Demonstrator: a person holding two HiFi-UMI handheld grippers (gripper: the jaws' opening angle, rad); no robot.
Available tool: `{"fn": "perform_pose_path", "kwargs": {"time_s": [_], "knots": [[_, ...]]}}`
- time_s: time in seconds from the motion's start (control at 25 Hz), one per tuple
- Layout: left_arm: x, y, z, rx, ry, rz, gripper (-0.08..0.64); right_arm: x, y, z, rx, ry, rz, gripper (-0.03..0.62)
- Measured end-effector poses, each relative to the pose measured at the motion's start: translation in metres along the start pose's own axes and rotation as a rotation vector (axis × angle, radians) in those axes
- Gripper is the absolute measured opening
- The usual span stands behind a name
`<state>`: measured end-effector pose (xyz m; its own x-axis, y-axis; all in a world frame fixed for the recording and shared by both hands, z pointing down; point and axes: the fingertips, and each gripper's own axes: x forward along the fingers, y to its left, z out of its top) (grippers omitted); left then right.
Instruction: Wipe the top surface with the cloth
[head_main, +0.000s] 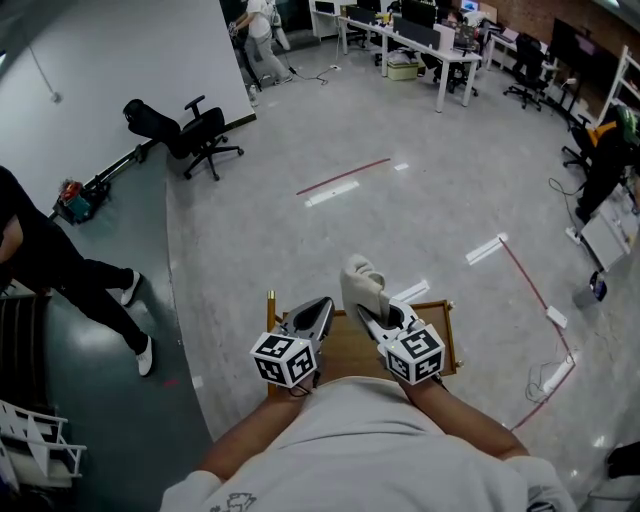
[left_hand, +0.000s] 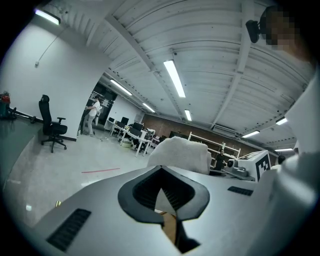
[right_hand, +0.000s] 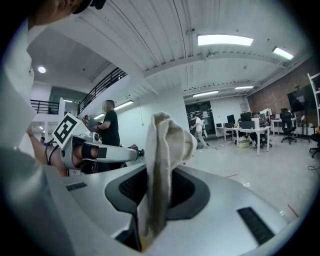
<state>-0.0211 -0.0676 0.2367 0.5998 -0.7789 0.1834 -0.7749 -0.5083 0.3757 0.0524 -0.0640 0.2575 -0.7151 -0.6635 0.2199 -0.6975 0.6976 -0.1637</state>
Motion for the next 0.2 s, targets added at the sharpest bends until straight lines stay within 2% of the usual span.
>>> {"fn": "perform_pose_path", "kwargs": {"time_s": [0.2], "knots": [[0.001,-0.02,0.049,0.014,0.008,0.01,0.006,-0.011,-0.003,0.052,0.01,-0.01,0.007,0.098]]}}
